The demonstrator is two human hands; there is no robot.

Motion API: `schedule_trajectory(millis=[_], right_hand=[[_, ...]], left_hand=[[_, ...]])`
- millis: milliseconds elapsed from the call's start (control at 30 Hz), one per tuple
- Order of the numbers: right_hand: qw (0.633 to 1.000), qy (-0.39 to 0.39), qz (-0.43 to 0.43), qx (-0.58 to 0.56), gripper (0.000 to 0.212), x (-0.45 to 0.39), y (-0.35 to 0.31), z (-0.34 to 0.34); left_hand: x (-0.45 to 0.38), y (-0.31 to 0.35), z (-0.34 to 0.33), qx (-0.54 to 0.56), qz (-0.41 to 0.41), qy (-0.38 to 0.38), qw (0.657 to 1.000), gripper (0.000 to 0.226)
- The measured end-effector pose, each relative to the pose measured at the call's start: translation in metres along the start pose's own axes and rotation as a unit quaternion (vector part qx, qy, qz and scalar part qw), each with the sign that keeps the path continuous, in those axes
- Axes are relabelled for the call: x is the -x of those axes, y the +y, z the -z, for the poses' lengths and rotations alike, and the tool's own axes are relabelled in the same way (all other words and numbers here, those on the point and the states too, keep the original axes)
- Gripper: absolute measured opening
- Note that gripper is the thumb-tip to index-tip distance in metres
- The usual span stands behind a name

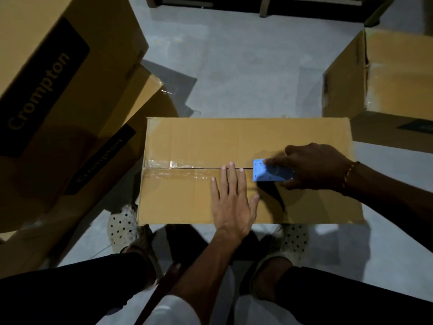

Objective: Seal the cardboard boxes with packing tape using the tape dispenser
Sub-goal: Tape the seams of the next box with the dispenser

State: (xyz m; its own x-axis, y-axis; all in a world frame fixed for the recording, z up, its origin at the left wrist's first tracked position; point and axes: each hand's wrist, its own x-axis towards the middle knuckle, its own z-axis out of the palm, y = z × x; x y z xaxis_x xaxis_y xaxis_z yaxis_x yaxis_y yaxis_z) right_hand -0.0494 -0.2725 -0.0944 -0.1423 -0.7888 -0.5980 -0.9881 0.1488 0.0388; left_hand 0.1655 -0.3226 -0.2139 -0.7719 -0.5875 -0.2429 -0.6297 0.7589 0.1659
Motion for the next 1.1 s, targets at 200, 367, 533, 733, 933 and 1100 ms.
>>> schedule_trajectory(millis=[200,367,533,733,933,1100], right_hand=[[1.000,-0.009,0.001,0.003,0.073,-0.006,0.001,-0.001],[0.999,-0.030,0.018,-0.011,0.076,-0.005,0.012,-0.005],[0.998,-0.045,0.024,-0.030,0.077,0.008,0.028,-0.009],[0.987,-0.152,-0.038,0.043,0.076,0.066,0.081,-0.014],[0.990,-0.113,-0.064,0.055,0.077,0.072,0.087,-0.042],[0.994,-0.066,-0.082,0.032,0.077,0.080,0.088,-0.053]], left_hand=[[-0.011,-0.019,0.003,-0.015,-0.006,0.005,1.000,0.078],[-0.011,-0.018,0.005,-0.007,-0.003,0.004,1.000,0.078],[-0.013,-0.019,0.006,-0.014,-0.010,0.001,1.000,0.078],[-0.013,-0.019,0.006,-0.021,-0.009,-0.012,1.000,0.079],[-0.014,-0.018,0.003,-0.016,-0.044,-0.003,0.999,0.072],[-0.022,0.032,0.002,-0.012,-0.190,-0.056,0.980,0.077]])
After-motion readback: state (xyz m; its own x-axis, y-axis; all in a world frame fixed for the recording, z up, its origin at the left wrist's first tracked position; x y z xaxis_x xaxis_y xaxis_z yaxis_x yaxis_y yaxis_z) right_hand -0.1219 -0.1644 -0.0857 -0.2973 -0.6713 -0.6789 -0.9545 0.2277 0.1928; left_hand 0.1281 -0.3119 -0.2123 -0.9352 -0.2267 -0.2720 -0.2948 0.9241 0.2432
